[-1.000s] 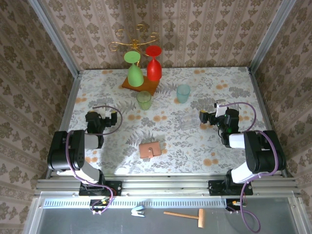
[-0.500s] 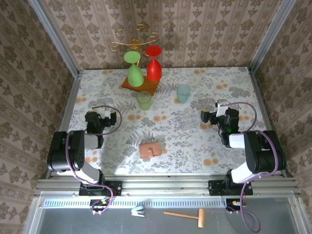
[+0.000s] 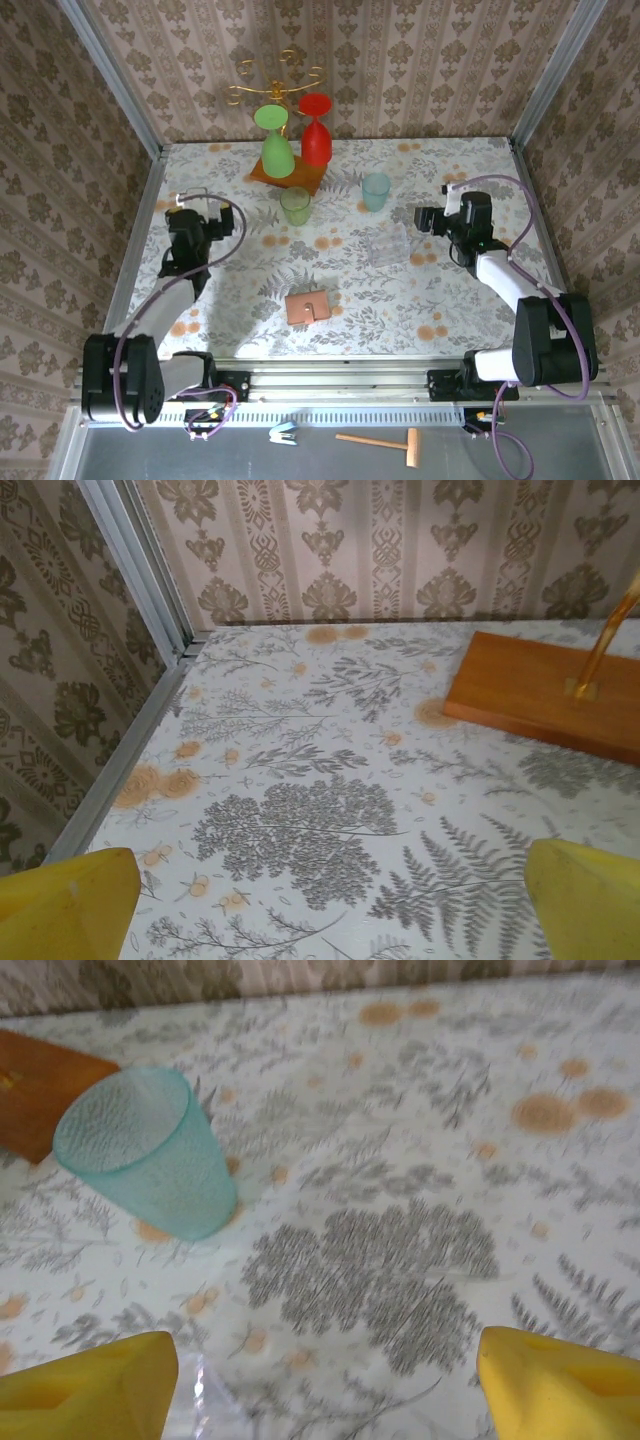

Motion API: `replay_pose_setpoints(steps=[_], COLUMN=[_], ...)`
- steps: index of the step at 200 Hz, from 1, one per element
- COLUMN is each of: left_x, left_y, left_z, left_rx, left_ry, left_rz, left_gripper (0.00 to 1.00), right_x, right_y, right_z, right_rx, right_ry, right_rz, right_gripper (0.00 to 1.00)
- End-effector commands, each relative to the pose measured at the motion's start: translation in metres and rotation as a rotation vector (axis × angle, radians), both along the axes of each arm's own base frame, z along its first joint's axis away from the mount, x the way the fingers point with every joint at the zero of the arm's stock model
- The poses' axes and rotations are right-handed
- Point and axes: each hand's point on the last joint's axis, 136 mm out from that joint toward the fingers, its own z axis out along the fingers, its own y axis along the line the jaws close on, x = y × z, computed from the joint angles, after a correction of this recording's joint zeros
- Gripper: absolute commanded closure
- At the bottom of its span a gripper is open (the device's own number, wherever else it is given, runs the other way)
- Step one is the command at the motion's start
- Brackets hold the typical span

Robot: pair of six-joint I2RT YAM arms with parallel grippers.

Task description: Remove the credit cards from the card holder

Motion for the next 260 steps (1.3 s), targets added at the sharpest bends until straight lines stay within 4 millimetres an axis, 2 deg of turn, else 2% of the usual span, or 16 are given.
replay_pose_setpoints(steps=[1,35,42,48,61,76,98,112,131,144,166,216,239,260], left_x=[-0.023,-0.045,-0.05,-0.053,-0.06,-0.066,-0.068,-0.065,-0.059,-0.059,-0.062,-0.064,-0.063,-0.063], left_y=[-0.007,-0.034,-0.036,-0.036,-0.037,-0.04,-0.041,-0.037,-0.028,-0.022,-0.008,0.009,0.024,0.029], left_z=[-0.008,0.013,0.016,0.019,0.024,0.031,0.038,0.036,0.029,0.021,0.02,0.025,0.022,0.02], left_rx=[-0.119,-0.238,-0.248,-0.25,-0.233,-0.208,-0.167,-0.13,-0.113,-0.151,-0.167,-0.17,-0.188,-0.21], left_ry=[0.177,0.322,0.35,0.37,0.409,0.431,0.43,0.423,0.403,0.397,0.397,0.349,0.351,0.352], left_rz=[0.014,-0.092,-0.099,-0.103,-0.117,-0.15,-0.186,-0.183,-0.146,-0.13,-0.087,-0.052,-0.014,0.004], left_gripper=[0.0,0.0,0.0,0.0,0.0,0.0,0.0,0.0,0.0,0.0,0.0,0.0,0.0,0.0], right_x=[-0.022,-0.031,-0.032,-0.034,-0.036,-0.039,-0.038,-0.035,-0.029,-0.031,-0.027,-0.016,-0.01,-0.007], right_y=[0.008,0.023,0.026,0.028,0.035,0.045,0.048,0.048,0.049,0.052,0.054,0.056,0.058,0.063], right_z=[-0.02,-0.018,-0.014,-0.023,-0.024,-0.026,-0.032,-0.034,-0.037,-0.04,-0.042,-0.049,-0.053,-0.056], right_rx=[0.081,0.157,0.164,0.165,0.179,0.186,0.164,0.153,0.121,0.106,0.076,0.037,0.039,0.037], right_ry=[0.214,0.334,0.351,0.402,0.451,0.5,0.536,0.546,0.554,0.58,0.579,0.601,0.609,0.618], right_rz=[-0.02,0.004,0.011,0.017,0.055,0.102,0.112,0.109,0.1,0.109,0.111,0.116,0.117,0.13], right_gripper=[0.25,0.36,0.39,0.41,0.46,0.48,0.51,0.55,0.68,0.69,0.74,0.77,0.77,0.77])
